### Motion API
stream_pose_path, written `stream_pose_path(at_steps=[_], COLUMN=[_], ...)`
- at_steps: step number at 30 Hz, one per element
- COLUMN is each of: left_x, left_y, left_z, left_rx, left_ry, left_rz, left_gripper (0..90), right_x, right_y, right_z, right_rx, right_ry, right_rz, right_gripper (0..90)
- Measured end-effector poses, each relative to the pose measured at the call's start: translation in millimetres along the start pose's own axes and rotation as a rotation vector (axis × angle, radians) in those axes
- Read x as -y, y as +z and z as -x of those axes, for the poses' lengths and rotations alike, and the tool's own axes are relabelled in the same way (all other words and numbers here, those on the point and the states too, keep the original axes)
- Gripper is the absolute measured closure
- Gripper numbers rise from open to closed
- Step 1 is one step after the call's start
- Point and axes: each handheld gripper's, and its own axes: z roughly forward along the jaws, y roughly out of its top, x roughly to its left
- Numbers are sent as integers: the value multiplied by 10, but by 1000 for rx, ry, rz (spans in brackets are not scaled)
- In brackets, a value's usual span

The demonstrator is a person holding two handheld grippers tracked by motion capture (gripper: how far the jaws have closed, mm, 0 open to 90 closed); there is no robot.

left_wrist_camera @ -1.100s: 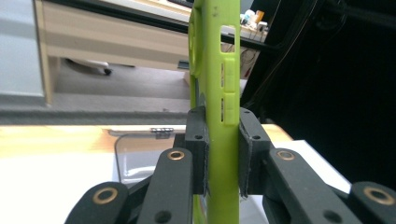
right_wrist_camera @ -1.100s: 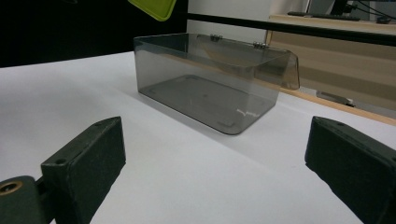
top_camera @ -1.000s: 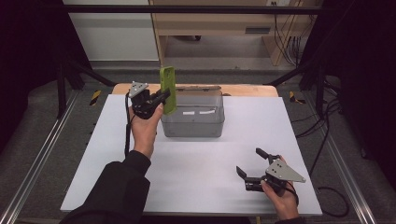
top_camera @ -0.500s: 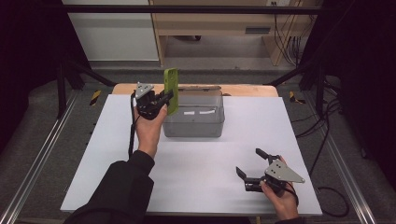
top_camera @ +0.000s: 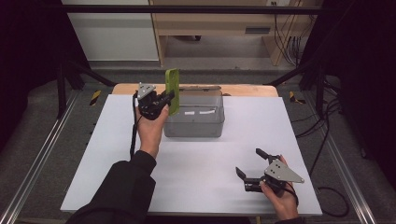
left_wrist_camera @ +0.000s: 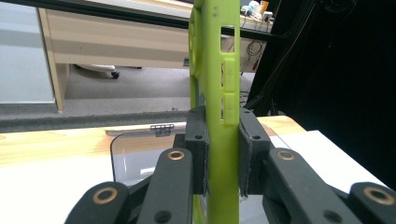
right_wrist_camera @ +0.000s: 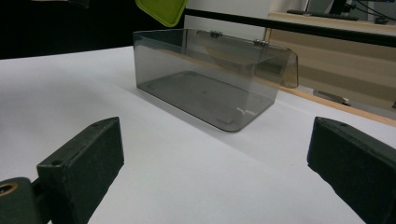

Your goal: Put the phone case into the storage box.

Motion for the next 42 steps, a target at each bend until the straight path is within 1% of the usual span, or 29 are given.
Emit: stream_pose_path(at_steps=[3,5,10,16,22,25,28,31,38,40,42], left_x=[8,14,28,56,96,100,104,109,147,160,168], left_y=[7,8,26,44,55,53,58,63,88,88,88], left_z=[-8,-11,-15,-51,-107,-110,-117,-119,-161,-174,-176], left_rx=[0,3,-9,-23,-34,-48,-46,-46,-51,-47,-49], left_ry=[-7,-20,-14,-9,-20,5,0,3,-13,-29,-26], left_rz=[0,1,-1,-9,-17,-18,-19,-21,-28,-29,-32], left_gripper=[772,772,771,771,772,771,771,772,771,772,771], right_x=[0,0,1,4,5,6,9,6,5,4,4], right_y=[-1,0,1,4,6,10,15,11,11,12,13], right_z=[-2,-1,0,-2,-3,-7,-8,-12,-9,-11,-11], right_rx=[0,-1,-2,-3,-3,-3,-3,-2,1,2,2], right_ry=[0,1,1,-1,-3,3,-1,0,6,4,-2], right_rz=[0,1,0,-2,-2,-5,-8,-7,-8,-8,-11], right_gripper=[40,40,40,40,40,40,39,39,40,40,40])
